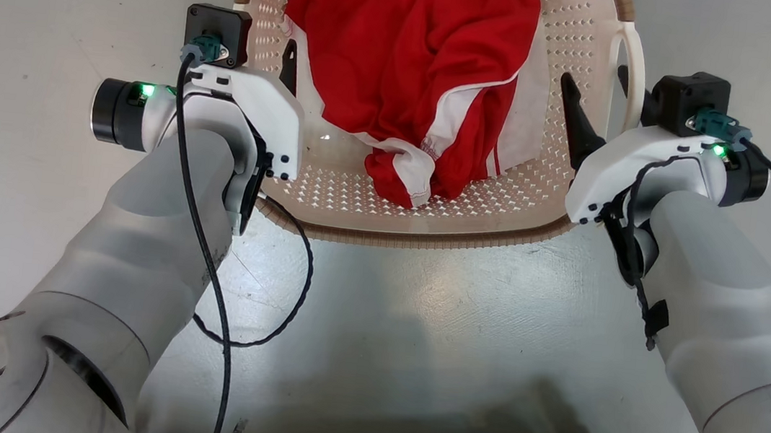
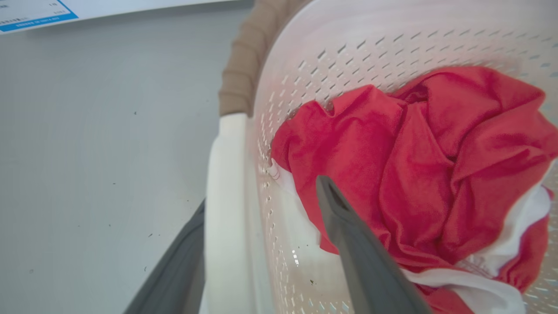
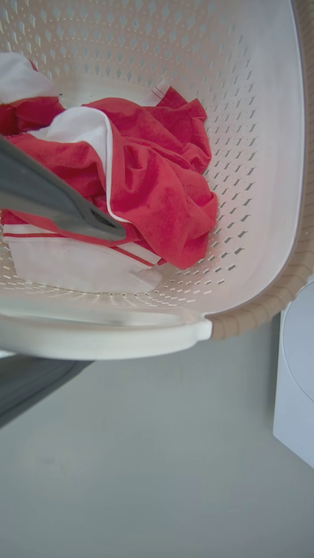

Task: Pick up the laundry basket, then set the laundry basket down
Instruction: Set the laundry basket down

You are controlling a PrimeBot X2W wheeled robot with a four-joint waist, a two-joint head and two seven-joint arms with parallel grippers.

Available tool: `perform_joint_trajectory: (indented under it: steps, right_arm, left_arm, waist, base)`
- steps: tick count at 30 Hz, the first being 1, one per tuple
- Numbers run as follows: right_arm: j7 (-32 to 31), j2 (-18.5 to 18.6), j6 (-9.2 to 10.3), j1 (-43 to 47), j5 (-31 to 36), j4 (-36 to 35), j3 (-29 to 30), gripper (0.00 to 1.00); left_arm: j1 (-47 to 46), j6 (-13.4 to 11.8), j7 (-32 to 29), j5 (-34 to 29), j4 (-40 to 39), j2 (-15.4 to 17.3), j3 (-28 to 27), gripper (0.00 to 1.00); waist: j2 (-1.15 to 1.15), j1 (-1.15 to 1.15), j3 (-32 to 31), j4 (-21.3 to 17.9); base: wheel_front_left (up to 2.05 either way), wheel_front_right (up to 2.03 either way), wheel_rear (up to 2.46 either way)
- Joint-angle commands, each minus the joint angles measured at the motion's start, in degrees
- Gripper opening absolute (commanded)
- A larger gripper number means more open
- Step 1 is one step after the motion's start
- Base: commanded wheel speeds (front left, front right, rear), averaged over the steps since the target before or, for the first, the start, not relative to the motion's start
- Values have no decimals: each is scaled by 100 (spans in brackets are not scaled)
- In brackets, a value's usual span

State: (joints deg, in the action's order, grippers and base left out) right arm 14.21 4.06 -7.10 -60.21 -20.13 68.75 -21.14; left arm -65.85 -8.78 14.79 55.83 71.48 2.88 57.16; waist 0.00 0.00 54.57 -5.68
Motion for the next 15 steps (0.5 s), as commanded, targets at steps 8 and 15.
perform_joint_trajectory:
  steps: [8, 15]
  right_arm:
    - [79, -78, -39, 447, 582, -403, 569, 100]
    - [79, -99, -39, 648, 985, -628, 1093, 100]
  left_arm:
    - [206, -117, 20, -14, -51, 47, -170, 100]
    - [325, -119, 20, -25, -30, 78, -240, 100]
  waist:
    - [0, 0, -137, -41]
    - [0, 0, -366, -85]
  base:
    - [0, 0, 0]
    - [0, 0, 0]
